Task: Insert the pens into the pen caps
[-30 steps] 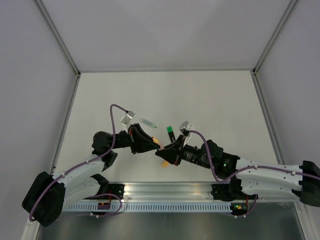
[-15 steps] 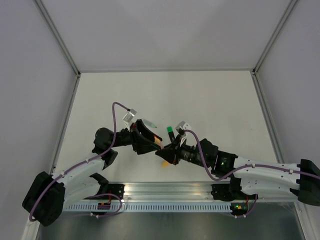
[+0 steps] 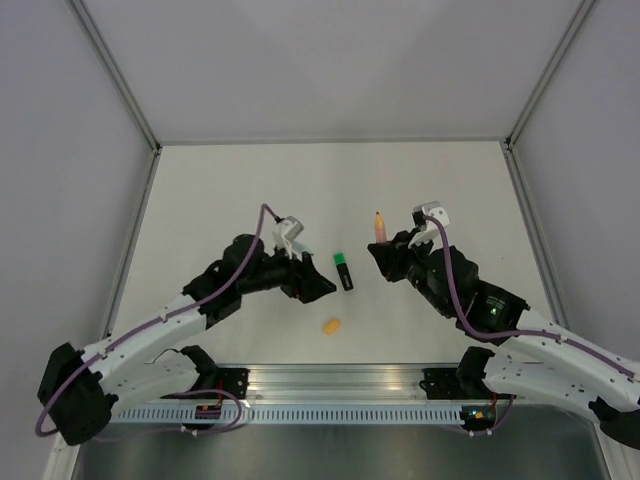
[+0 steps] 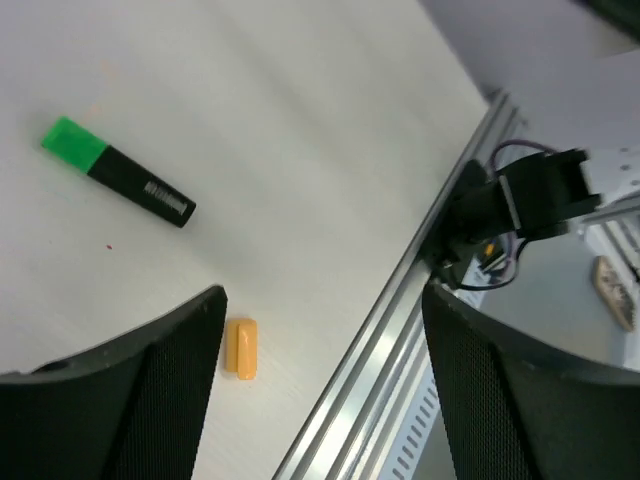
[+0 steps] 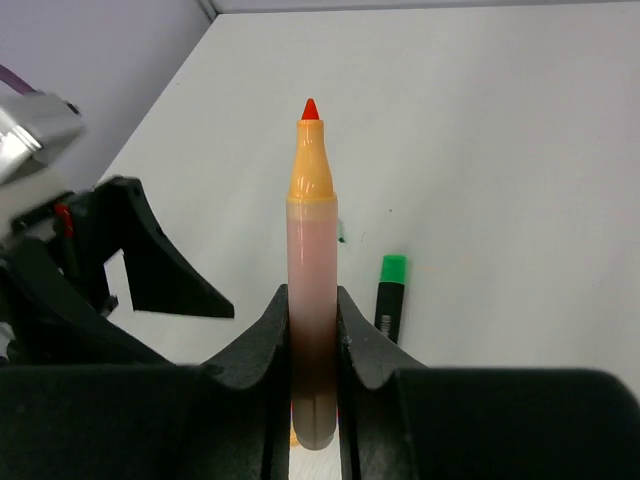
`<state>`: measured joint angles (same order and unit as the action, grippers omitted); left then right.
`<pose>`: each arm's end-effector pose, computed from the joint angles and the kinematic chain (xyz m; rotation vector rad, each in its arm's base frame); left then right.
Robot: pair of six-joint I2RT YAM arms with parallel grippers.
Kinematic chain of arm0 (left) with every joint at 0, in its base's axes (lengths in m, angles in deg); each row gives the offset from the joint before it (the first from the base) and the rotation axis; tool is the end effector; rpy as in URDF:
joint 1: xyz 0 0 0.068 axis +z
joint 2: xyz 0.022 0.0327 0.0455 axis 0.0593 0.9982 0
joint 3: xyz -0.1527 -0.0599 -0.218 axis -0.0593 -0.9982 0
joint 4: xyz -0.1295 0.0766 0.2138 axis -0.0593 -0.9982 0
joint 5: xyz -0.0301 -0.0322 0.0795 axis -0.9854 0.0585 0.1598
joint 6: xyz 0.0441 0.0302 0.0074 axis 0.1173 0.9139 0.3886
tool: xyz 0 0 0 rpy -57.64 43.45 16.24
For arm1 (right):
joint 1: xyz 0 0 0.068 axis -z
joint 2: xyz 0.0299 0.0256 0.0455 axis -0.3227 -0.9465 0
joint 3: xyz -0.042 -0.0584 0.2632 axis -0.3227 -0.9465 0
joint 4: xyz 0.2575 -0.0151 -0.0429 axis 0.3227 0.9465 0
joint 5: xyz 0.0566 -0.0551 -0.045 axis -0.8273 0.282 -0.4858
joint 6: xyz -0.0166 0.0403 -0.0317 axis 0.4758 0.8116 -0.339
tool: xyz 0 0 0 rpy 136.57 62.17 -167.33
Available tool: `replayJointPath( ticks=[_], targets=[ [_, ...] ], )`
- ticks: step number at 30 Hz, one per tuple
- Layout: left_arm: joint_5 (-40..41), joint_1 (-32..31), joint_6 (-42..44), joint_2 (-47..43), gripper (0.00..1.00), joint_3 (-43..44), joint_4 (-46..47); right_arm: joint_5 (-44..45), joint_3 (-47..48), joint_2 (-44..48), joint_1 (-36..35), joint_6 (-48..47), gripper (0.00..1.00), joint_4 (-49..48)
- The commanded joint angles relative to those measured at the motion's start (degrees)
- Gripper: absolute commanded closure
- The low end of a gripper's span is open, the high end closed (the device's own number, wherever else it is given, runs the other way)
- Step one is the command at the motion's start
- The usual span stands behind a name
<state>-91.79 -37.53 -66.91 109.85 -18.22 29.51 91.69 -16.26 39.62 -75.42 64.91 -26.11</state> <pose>0.1545 -0.1540 0.2686 0.5412 1.9738 -1.2083 0.1145 0.1468 0.3410 -0.1649 1.7935 0.6668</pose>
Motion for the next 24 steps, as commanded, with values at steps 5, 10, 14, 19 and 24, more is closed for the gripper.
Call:
replayJointPath(
  ticks=[5, 10, 14, 19, 24],
  targets=[
    [24.35, -16.55, 7.35, 21.38, 0.22, 14.71, -24.87, 2.12, -1.7, 4.09, 0.44, -2.31, 1.0, 3.5],
    [26.29, -20.33, 7.35, 29.1, 0.22, 17.0, -26.98, 2.38, -3.46, 9.98, 0.44, -2.49, 1.0, 4.11],
    [27.51, -22.61, 7.53, 34.74, 0.22, 19.81, -28.12, 3.0, -3.72, 13.05, 0.44, -2.84, 1.0, 4.38],
    [29.1, -25.34, 9.02, 40.81, 0.23, 23.24, -31.28, 2.91, -4.34, 14.38, 0.44, -2.84, 1.0, 4.29],
    [31.3, -26.05, 9.37, 43.27, 0.24, 24.3, -32.96, 2.03, -4.69, 15.26, 0.44, -2.66, 1.0, 3.94]
  ],
)
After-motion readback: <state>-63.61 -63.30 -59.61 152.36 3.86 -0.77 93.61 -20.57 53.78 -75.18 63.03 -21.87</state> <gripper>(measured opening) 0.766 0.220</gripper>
